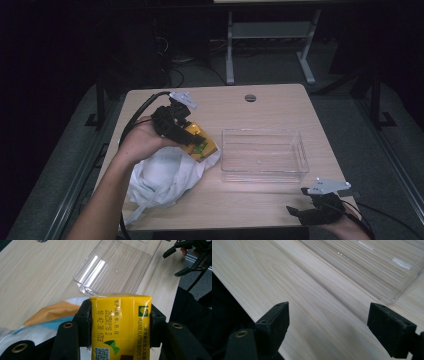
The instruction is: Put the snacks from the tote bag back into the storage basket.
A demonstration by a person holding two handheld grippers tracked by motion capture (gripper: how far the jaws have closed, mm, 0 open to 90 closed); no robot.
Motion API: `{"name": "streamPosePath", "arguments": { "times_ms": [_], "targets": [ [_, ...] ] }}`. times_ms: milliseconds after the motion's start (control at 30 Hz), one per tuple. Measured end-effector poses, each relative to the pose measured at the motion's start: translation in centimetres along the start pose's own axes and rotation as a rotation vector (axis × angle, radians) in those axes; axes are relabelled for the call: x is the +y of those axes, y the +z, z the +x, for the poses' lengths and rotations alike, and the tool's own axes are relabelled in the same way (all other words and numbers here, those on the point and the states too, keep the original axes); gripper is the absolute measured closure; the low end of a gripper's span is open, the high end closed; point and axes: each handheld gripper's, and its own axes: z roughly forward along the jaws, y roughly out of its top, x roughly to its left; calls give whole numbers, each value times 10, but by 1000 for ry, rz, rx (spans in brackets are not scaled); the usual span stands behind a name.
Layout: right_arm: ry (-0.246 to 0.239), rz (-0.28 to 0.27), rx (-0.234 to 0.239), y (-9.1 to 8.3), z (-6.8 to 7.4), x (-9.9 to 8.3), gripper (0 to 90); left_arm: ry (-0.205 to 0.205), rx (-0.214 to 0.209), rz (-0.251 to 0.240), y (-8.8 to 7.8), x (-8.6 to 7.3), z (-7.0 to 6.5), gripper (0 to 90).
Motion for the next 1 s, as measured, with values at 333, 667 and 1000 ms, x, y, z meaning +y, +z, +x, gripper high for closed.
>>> {"name": "streamPosePath", "arguments": {
  "times_ms": [333,667,1000],
  "targets": [
    [-3,0,-2,0,1,0,176,66,-32,21,23,21,-8,506],
    [-2,-2,-2,-1,0,0,176,133,-54,56,46,38,-11,505],
    [-5,-9,-2,-1,-1,0,176,199,-77,93,68,50,-12,504]
  ]
}}
